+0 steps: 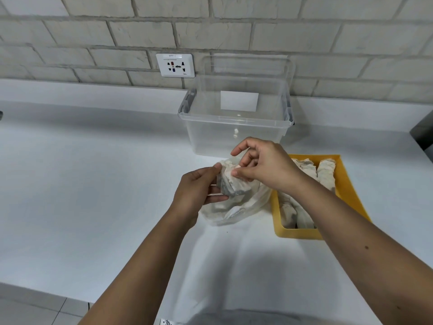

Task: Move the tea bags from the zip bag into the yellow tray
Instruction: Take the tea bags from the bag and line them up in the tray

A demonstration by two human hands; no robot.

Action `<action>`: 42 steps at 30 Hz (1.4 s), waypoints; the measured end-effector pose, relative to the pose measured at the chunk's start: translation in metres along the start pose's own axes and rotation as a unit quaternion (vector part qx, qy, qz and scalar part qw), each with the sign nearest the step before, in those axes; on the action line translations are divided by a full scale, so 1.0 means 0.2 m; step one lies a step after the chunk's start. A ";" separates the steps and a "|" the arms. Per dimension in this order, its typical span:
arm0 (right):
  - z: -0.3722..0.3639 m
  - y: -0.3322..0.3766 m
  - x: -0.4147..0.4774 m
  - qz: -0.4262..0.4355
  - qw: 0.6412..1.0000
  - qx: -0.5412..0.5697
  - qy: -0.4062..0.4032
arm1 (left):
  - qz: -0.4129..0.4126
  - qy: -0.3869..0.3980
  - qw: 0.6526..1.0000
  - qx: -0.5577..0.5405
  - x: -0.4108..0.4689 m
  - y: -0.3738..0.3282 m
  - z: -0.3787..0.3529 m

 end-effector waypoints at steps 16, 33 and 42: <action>-0.20 -0.25 0.09 -0.023 0.990 -0.136 0.040 | -0.058 -0.100 0.993 0.037 0.11 -0.06 0.19; -0.35 -0.25 0.06 0.000 0.927 -0.374 0.042 | -0.061 -0.107 0.990 0.062 0.14 -0.03 0.21; 0.25 -0.10 -0.21 -0.011 0.975 -0.211 -0.066 | -0.094 -0.041 0.995 0.012 0.05 -0.17 -0.02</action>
Point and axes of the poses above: each hand's wrist, its own x-axis towards the middle knuckle, its own z-axis out of the back of the hand, y = z × x, the point moved 8 cm from there along x, towards the middle knuckle, and after that the axes turned 2 degrees about y, right-handed, at the moved point
